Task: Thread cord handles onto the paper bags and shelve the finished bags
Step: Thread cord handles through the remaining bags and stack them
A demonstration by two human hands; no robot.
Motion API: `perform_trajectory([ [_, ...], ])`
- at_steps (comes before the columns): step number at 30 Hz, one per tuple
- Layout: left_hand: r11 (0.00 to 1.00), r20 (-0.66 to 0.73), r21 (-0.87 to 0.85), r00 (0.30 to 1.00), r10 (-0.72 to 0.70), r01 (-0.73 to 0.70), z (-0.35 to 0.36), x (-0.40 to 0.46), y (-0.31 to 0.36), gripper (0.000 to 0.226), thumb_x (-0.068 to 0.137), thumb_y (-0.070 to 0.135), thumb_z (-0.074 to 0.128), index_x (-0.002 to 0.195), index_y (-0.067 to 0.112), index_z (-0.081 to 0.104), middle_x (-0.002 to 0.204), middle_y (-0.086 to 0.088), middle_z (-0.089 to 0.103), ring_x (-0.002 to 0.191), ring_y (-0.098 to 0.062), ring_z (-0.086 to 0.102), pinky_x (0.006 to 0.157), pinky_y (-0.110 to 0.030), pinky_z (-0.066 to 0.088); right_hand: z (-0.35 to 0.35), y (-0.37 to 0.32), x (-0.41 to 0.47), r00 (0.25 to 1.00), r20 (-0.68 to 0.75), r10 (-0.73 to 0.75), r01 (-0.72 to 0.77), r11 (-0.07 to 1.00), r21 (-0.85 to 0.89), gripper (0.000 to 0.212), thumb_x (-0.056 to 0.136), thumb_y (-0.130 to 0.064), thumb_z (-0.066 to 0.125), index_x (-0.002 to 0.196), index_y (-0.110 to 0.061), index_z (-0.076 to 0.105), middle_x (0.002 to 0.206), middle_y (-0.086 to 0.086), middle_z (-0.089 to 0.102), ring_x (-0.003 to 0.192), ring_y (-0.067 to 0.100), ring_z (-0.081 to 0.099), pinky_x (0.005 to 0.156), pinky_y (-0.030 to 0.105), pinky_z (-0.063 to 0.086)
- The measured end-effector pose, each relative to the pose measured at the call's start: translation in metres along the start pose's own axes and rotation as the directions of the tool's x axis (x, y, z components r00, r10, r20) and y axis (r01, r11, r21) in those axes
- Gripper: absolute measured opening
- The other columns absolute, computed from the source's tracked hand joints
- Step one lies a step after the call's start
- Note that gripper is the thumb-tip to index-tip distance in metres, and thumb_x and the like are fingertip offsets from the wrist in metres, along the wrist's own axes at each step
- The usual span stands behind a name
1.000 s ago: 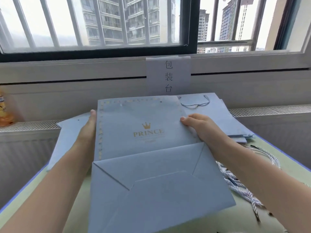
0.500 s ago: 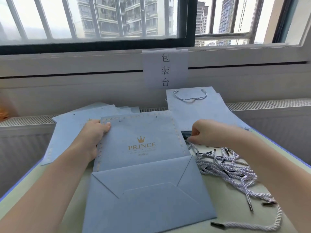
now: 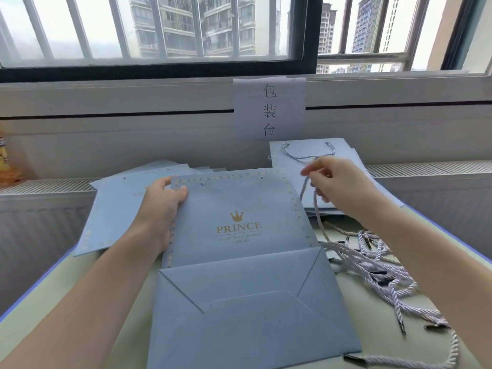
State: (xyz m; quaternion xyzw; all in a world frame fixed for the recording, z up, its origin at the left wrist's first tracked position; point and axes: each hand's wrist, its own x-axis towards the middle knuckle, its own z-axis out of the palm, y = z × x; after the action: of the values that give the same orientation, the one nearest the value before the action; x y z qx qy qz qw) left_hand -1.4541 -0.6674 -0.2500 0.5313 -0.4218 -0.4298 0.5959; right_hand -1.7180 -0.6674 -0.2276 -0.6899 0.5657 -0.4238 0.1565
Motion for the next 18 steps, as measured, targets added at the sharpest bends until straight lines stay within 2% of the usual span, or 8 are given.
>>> perform_trajectory([
  [2,1.000,0.033,-0.001,0.999,-0.009,0.009,0.005,-0.004,-0.001,0.025,0.097,0.008,0.047,0.120,0.016,0.052,0.087,-0.005,0.068,0.069,-0.021,0.065,0.061,-0.036,0.056,-0.007,-0.008,-0.001,0.979,-0.170,-0.116,0.143,0.977,0.156,0.022,0.095,-0.004,0.046,0.088,-0.020,0.060,0.076,0.002,0.058,0.055,0.002,0.054,0.055,0.016,0.046],
  [4,1.000,0.074,-0.002,0.997,-0.028,0.028,0.012,-0.009,-0.001,0.027,0.097,0.007,0.047,0.123,0.015,0.051,0.087,-0.008,0.068,0.067,-0.021,0.066,0.055,-0.034,0.057,-0.008,-0.013,-0.004,0.948,-0.253,-0.191,0.252,0.937,0.240,0.025,0.094,-0.002,0.048,0.087,-0.023,0.059,0.076,-0.001,0.060,0.057,0.000,0.056,0.055,0.014,0.046],
  [6,0.999,0.106,0.011,0.993,-0.051,0.050,0.019,-0.015,-0.002,0.025,0.097,0.006,0.047,0.121,0.013,0.049,0.089,-0.011,0.067,0.067,-0.023,0.065,0.056,-0.035,0.057,-0.007,-0.016,-0.007,0.931,-0.285,-0.227,0.309,0.906,0.289,0.024,0.094,0.000,0.049,0.090,-0.021,0.059,0.078,-0.003,0.061,0.062,0.000,0.058,0.059,0.014,0.047],
  [10,0.987,0.170,0.125,0.978,-0.118,0.098,0.030,-0.024,-0.007,0.019,0.094,0.002,0.047,0.111,0.009,0.050,0.100,-0.018,0.063,0.074,-0.029,0.061,0.071,-0.044,0.054,-0.002,-0.022,-0.013,0.934,-0.264,-0.242,0.336,0.848,0.409,0.023,0.093,0.001,0.052,0.090,-0.020,0.062,0.083,-0.001,0.064,0.073,0.006,0.064,0.071,0.019,0.051],
  [12,0.964,0.180,0.253,0.975,-0.133,0.084,0.034,-0.026,-0.012,0.019,0.090,0.002,0.047,0.107,0.009,0.053,0.097,-0.016,0.061,0.072,-0.026,0.058,0.065,-0.035,0.049,-0.002,-0.026,-0.015,0.966,-0.202,-0.164,0.255,0.753,0.606,0.026,0.093,0.005,0.050,0.088,-0.017,0.063,0.082,-0.003,0.065,0.075,0.009,0.065,0.075,0.021,0.052],
  [15,0.862,0.196,0.501,0.980,-0.028,-0.075,0.040,-0.028,-0.020,0.016,0.088,0.007,0.047,0.097,0.013,0.059,0.092,-0.008,0.061,0.076,-0.021,0.057,0.069,-0.031,0.046,-0.001,-0.029,-0.017,0.998,0.027,-0.060,0.011,0.550,0.835,0.026,0.092,0.005,0.049,0.086,-0.015,0.065,0.081,-0.001,0.066,0.077,0.012,0.064,0.077,0.023,0.052],
  [16,0.797,0.202,0.586,0.979,0.033,-0.147,0.041,-0.029,-0.021,0.016,0.088,0.008,0.045,0.094,0.014,0.060,0.089,-0.005,0.061,0.076,-0.019,0.056,0.067,-0.030,0.046,0.000,-0.030,-0.018,0.994,0.094,-0.046,-0.054,0.538,0.841,0.025,0.091,0.003,0.050,0.086,-0.015,0.065,0.081,0.000,0.067,0.079,0.013,0.064,0.077,0.024,0.054],
  [18,0.566,0.228,0.778,0.962,0.153,-0.274,0.043,-0.035,-0.022,0.020,0.089,0.010,0.041,0.093,0.016,0.060,0.091,-0.001,0.061,0.083,-0.021,0.056,0.071,-0.032,0.046,0.006,-0.029,-0.020,0.981,0.192,-0.011,-0.154,0.557,0.816,0.023,0.091,0.001,0.050,0.087,-0.014,0.066,0.081,0.001,0.068,0.080,0.014,0.064,0.077,0.025,0.056],
])
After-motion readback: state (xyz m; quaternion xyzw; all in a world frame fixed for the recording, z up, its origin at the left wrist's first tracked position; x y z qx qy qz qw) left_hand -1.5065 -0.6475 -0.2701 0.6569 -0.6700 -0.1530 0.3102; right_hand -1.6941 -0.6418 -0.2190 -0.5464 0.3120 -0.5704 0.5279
